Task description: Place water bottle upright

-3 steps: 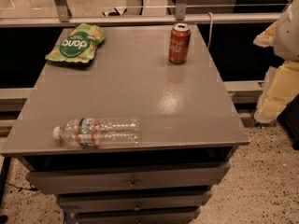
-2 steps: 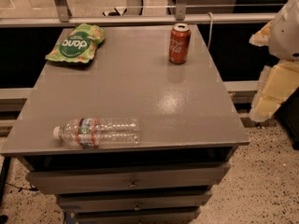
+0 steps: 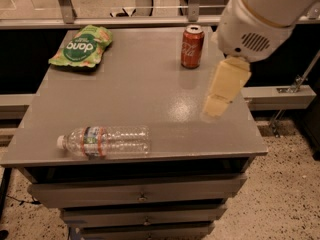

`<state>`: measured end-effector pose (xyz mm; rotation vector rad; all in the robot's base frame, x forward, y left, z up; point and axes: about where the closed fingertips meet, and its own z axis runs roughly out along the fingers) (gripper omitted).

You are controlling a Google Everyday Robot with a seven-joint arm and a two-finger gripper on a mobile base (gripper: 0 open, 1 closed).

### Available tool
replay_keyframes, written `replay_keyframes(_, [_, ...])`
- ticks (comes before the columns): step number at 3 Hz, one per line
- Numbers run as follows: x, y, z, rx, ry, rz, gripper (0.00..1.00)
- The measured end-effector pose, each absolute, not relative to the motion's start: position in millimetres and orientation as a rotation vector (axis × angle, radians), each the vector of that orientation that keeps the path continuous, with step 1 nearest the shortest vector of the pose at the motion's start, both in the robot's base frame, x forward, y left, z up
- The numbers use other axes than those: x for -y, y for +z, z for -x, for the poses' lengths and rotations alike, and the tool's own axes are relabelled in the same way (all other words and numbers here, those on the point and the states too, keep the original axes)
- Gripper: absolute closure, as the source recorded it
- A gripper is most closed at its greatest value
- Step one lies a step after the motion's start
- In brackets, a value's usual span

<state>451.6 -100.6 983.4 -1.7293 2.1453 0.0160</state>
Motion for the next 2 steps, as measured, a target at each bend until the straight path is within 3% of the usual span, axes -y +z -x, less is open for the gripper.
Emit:
replay_keyframes(1, [37.8,984.7,-431.1,-2.105,0.149,1.721,0.00])
replay_keyframes(2, [34.2,986.0,-429.5,-2.097,0.147,1.728,0.00])
